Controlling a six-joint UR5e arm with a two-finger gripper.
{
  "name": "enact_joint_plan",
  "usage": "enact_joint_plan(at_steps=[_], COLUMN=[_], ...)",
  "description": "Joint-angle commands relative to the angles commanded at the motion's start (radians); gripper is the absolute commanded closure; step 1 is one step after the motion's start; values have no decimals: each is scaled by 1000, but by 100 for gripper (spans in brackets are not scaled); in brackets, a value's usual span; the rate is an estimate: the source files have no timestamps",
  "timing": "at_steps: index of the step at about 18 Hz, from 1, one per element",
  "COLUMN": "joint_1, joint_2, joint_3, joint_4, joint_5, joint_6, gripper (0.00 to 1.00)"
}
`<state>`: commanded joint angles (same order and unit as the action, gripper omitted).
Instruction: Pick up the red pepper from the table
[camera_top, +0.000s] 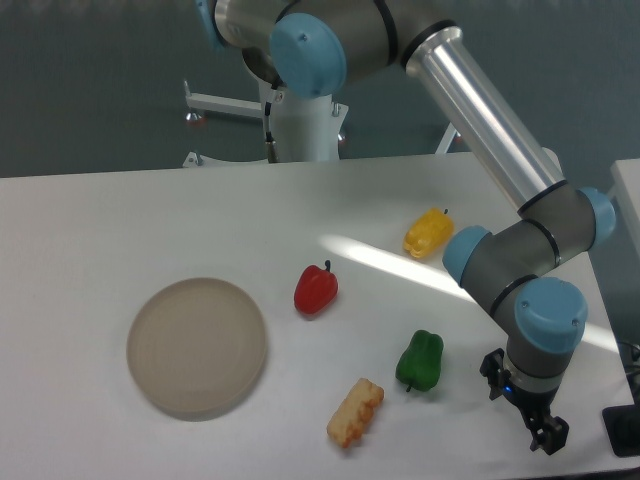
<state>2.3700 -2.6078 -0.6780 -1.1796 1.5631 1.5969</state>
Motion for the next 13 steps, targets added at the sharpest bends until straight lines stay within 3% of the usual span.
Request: enact_joint_plan(at_steps=[7, 13], joint_1=[-6, -8], joint_2=[34, 207], joint_3=[-17, -188], joint_4=[-9, -77], joint_5=[6, -20], joint_6=[-58, -161], gripper=[0, 0])
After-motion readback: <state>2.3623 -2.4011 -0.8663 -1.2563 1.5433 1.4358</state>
